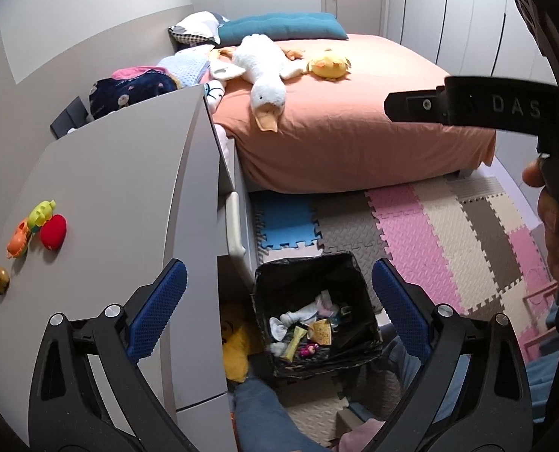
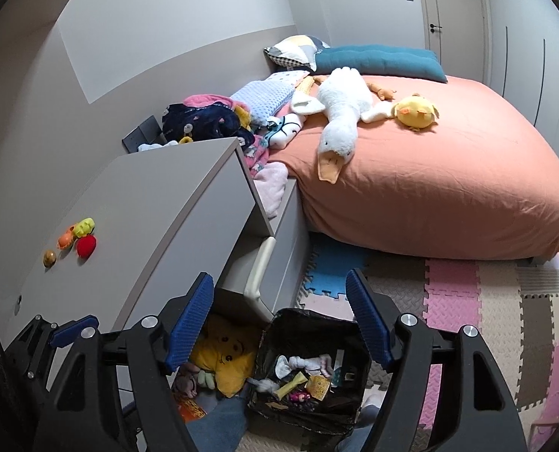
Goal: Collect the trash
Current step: 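Carry white plush and grey corner piece to the black bin and open both tools, then move both tools back over the desk toward the brown plush and red heart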
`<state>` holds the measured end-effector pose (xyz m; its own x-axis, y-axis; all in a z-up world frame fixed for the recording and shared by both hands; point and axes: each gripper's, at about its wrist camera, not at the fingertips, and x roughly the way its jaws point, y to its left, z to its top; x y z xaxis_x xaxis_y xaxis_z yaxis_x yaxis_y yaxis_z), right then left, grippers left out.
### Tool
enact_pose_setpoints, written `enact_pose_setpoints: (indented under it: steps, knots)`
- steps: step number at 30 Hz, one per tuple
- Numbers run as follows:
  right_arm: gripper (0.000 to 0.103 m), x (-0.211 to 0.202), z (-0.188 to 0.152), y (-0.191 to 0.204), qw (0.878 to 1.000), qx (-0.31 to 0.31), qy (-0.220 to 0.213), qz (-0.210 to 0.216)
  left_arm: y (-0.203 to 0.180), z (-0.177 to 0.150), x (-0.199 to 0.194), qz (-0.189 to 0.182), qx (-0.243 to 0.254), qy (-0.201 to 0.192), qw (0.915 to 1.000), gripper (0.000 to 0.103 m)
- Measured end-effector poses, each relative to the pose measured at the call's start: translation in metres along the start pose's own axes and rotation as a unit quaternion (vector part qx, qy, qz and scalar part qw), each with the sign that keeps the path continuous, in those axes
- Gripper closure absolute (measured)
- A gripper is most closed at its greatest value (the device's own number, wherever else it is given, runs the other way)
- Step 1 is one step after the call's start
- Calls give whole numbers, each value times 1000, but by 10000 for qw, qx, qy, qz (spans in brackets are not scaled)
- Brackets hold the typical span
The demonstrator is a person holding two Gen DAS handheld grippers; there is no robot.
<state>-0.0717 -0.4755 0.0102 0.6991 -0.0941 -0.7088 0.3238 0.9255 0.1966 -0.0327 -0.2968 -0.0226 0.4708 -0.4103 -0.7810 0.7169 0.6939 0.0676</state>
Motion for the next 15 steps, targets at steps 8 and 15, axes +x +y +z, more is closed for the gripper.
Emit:
enact_pose_setpoints:
  steps: [8, 15]
  knots:
    - [30, 4, -2, -1, 10000, 31, 33, 38, 2, -3, 2, 38, -88, 12, 10000, 8]
    - [30, 9, -3, 8, 9999, -28, 55, 95, 10, -5, 2, 83, -173, 20, 9998, 8]
